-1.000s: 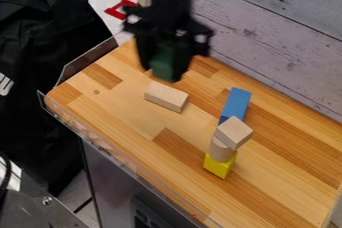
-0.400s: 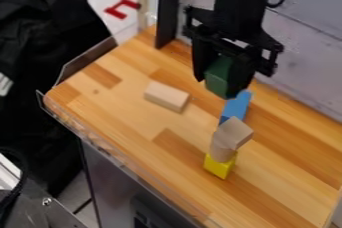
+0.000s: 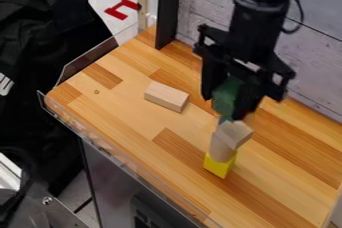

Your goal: Place green object on top of a rank

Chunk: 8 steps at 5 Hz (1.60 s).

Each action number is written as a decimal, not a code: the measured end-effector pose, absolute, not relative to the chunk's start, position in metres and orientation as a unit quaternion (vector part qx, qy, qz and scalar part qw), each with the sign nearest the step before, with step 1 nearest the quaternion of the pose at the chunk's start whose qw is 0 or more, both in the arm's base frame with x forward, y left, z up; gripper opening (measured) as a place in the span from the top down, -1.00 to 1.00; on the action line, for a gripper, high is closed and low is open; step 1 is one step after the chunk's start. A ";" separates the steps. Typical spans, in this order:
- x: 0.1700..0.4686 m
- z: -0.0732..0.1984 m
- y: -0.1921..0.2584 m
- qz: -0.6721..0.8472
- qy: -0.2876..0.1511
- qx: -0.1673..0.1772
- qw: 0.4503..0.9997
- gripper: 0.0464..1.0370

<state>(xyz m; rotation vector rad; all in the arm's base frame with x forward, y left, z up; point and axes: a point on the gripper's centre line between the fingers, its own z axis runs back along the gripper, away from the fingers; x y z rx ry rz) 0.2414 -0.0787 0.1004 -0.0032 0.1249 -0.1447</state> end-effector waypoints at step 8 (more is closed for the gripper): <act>0.247 0.076 -0.073 -0.062 0.099 -0.005 0.993 -0.07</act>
